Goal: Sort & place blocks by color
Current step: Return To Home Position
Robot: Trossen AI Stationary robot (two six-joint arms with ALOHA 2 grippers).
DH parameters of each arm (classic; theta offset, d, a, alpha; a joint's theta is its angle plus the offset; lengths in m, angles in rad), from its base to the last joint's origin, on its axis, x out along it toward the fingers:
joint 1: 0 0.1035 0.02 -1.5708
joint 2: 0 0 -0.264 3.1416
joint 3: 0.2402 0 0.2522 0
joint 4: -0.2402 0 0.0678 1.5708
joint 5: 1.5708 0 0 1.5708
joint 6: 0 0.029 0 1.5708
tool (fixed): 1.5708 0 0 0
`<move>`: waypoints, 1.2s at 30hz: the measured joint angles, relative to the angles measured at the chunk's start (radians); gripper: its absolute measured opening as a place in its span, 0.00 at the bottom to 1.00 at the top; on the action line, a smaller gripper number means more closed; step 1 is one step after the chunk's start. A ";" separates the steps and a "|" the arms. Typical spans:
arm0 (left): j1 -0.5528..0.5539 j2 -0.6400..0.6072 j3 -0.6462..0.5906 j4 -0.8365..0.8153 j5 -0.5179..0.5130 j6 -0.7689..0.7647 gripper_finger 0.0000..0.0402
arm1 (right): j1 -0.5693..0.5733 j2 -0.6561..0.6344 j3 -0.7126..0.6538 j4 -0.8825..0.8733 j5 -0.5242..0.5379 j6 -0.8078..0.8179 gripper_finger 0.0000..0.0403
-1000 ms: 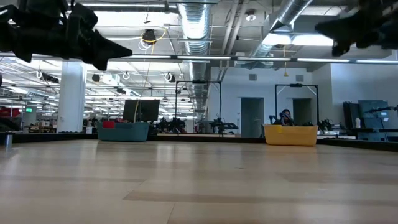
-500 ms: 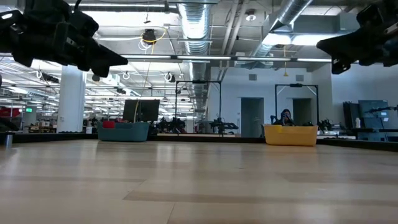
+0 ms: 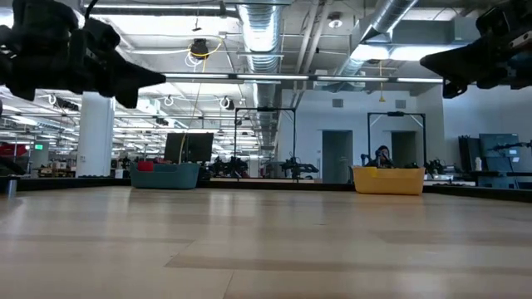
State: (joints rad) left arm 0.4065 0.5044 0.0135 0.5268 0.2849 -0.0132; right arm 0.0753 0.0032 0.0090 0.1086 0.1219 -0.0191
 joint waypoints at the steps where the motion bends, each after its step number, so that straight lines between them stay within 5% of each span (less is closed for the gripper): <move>1: 0.000 -0.021 0.000 0.000 0.011 -0.022 0.00 | 0.000 0.000 0.002 -0.002 -0.005 0.000 0.02; 11: -0.047 -0.320 0.000 -0.292 0.034 -0.094 0.00 | 0.001 -0.001 0.022 -0.046 -0.044 -0.010 0.02; 18: -0.160 -0.499 -0.003 -0.472 -0.171 -0.120 0.00 | 0.009 -0.001 0.022 -0.051 -0.047 0.010 0.02; 36: -0.407 -0.405 -0.005 -0.482 -0.379 -0.125 0.00 | 0.017 -0.001 0.001 -0.017 -0.042 0.013 0.02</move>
State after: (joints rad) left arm -0.0003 0.0991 0.0090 0.0453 -0.0938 -0.1383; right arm 0.0921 0.0025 0.0101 0.0918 0.0795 -0.0065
